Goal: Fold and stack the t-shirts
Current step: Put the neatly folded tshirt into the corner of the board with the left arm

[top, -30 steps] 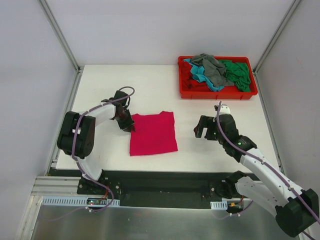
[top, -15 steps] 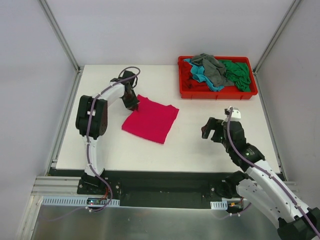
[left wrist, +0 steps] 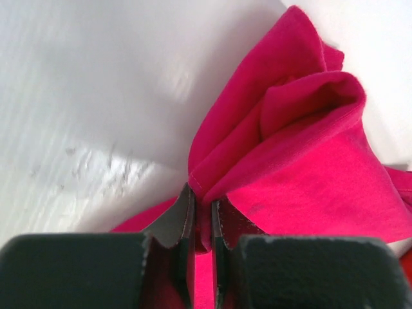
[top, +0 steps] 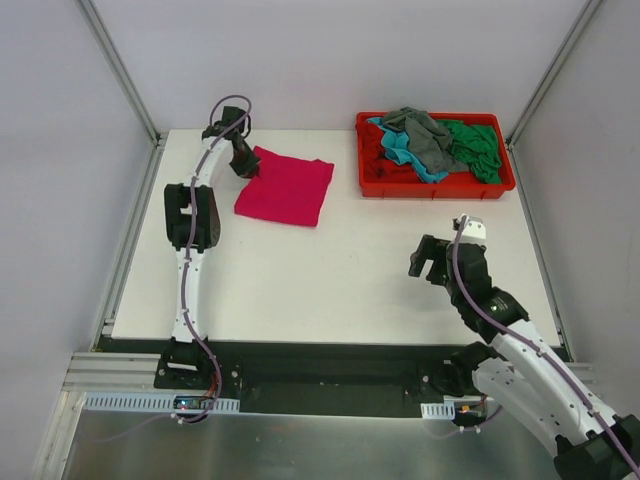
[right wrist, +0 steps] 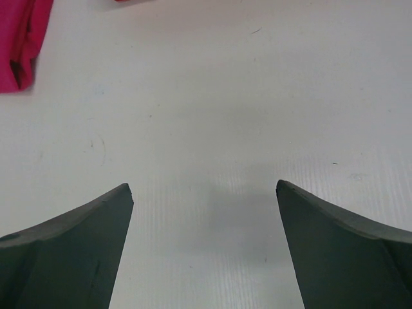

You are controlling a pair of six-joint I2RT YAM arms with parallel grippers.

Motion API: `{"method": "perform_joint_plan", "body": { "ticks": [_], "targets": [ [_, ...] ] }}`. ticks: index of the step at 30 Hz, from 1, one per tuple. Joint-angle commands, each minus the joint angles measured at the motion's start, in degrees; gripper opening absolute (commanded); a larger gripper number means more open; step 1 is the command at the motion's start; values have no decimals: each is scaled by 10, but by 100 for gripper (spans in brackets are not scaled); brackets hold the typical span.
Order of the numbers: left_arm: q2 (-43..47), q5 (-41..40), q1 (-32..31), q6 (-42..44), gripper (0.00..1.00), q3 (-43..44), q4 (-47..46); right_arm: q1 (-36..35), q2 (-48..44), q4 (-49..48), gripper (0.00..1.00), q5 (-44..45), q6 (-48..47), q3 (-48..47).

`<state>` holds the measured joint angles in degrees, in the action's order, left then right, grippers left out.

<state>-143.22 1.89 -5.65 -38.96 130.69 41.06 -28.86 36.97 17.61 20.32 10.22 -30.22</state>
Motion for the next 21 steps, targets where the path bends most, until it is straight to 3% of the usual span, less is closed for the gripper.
{"method": "perform_joint_plan", "body": {
  "ticks": [1,7,21],
  "targets": [
    [-35,-8,16,-47,0,89,-13,3,25,1,96,24,-7,-25],
    [-77,74,27,-38,0,128,-138,6,49,1,96,31,-9,-28],
    [-86,32,33,-91,0,115,-175,7,63,10,96,23,-6,-32]
  ]
}}
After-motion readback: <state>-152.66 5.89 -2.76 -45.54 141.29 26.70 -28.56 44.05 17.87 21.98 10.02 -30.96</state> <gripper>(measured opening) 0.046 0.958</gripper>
